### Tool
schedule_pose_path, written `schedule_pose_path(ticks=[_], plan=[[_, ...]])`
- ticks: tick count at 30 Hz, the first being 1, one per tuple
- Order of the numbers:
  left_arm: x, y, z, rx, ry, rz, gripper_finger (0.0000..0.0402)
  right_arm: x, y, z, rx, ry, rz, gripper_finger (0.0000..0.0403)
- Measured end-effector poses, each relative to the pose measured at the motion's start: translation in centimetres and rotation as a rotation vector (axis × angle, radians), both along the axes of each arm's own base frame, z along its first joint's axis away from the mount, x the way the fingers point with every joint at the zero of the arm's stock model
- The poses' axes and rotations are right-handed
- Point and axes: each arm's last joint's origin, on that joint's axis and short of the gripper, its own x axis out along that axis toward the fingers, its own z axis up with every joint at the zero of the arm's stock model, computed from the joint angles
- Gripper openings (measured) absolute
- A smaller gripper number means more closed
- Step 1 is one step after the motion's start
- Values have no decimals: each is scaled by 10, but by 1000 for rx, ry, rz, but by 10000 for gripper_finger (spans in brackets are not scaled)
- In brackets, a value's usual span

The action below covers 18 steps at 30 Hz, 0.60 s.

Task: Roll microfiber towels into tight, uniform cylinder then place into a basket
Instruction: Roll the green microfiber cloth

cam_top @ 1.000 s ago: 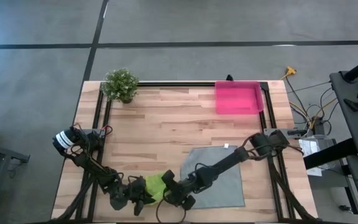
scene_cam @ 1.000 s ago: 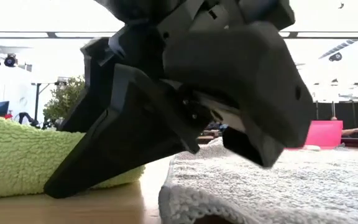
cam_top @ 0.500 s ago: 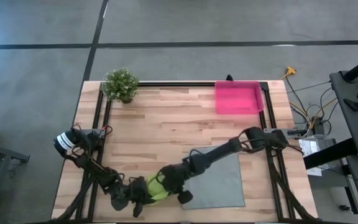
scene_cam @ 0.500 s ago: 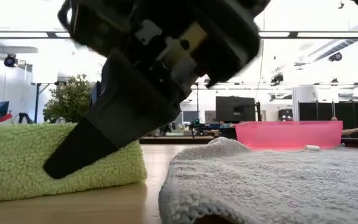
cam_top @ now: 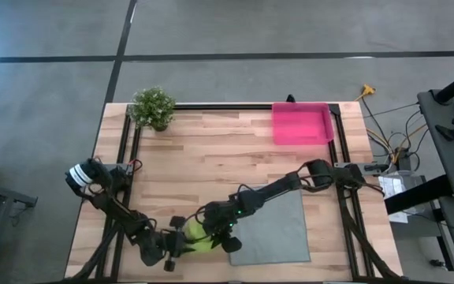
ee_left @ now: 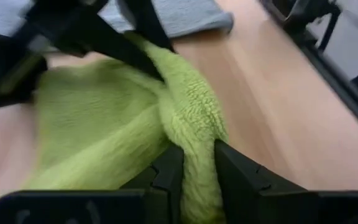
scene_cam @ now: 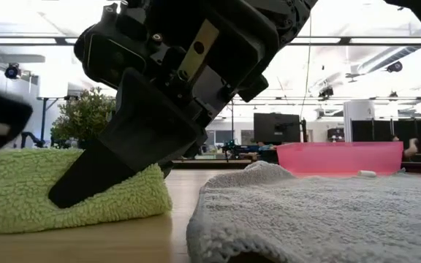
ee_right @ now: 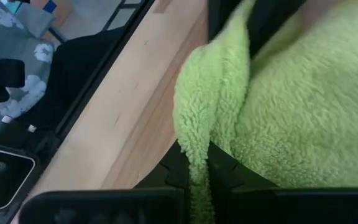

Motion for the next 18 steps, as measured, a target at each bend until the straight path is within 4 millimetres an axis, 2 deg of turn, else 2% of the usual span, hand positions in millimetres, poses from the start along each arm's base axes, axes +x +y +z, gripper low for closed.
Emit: schedule_pose_path(ticks=[5, 12, 16, 18], plan=[[-9, 10, 16, 41, 62, 29, 71, 0, 1, 0, 7, 3, 1, 14], [-12, 13, 39, -39, 56, -18, 71, 0, 1, 0, 10, 3, 5, 13], [-15, 12, 60, -24, -13, -74, 71, 0, 1, 0, 19, 10, -5, 13], [-17, 5, 72, 58, -102, -141, 71, 0, 2, 1, 21, 13, -15, 13]])
